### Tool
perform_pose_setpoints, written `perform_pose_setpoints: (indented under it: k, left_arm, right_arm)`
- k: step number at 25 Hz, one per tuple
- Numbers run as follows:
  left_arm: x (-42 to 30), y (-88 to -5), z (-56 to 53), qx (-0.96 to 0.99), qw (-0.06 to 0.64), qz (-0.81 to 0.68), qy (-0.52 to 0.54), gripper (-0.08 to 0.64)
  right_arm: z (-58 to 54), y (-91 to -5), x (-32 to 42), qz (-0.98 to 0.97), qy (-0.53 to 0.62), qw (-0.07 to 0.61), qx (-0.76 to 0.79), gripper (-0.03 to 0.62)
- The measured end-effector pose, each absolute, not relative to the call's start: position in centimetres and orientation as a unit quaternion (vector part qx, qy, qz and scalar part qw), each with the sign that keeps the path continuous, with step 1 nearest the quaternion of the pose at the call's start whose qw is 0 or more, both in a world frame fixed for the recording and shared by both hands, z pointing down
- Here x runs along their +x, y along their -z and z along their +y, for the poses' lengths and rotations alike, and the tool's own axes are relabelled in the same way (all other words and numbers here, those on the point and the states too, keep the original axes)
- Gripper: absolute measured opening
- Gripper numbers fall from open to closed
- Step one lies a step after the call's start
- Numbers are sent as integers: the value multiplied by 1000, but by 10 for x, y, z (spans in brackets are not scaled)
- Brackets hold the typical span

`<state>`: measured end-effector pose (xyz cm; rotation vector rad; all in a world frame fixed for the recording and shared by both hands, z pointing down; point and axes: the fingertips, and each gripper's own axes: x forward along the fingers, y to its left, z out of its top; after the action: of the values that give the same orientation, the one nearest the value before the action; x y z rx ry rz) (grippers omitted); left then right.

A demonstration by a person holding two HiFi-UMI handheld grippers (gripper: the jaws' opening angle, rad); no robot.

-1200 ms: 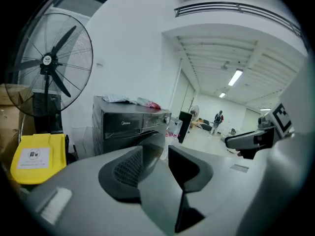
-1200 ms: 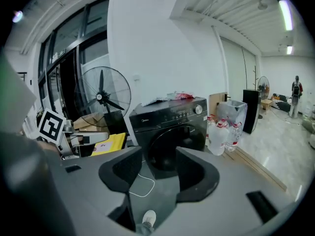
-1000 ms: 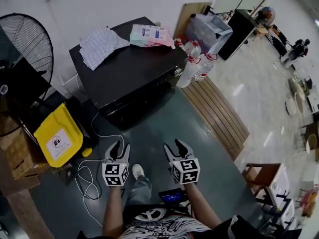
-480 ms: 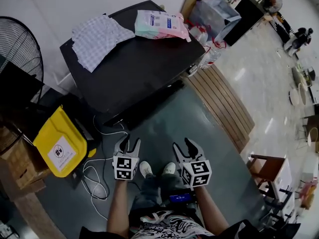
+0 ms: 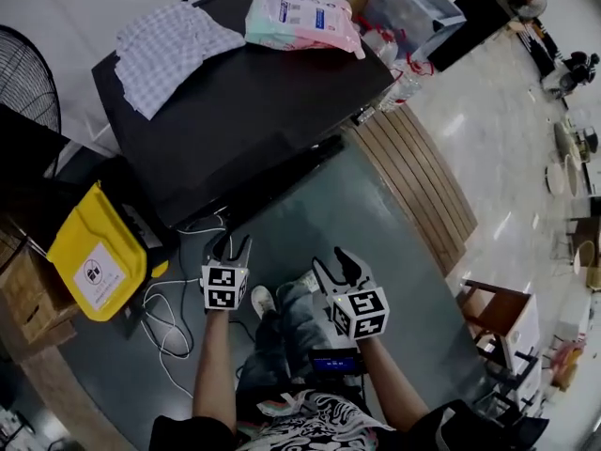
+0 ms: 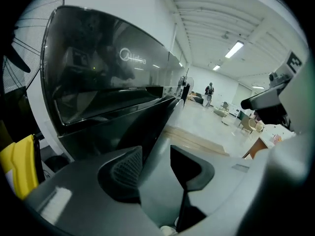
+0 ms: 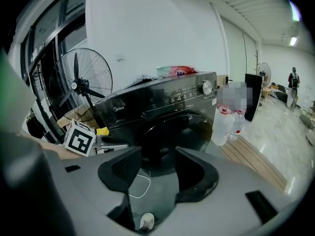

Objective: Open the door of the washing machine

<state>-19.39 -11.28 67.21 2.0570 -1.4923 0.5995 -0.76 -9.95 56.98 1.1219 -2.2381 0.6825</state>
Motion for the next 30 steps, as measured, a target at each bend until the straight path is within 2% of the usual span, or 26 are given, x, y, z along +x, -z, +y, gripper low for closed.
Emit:
perform_pose_setpoints:
  k: [14, 17, 24, 30]
  left_arm:
    - [-185, -738, -138, 753, 277, -538, -259, 193]
    - [-182, -742, -147, 756, 270, -532, -269, 148]
    - [-177, -741, -149, 766, 243, -515, -300, 126]
    - [-178, -745, -144, 755, 252, -520, -311, 122]
  right_arm:
    - [-88, -612, -3, -832, -277, 293, 380, 213]
    - [-84, -617, 2, -830, -280, 298, 379, 210]
    - [-86, -624, 15, -824, -284, 299, 390, 189]
    - [-84, -625, 9, -826, -292, 296, 380, 187]
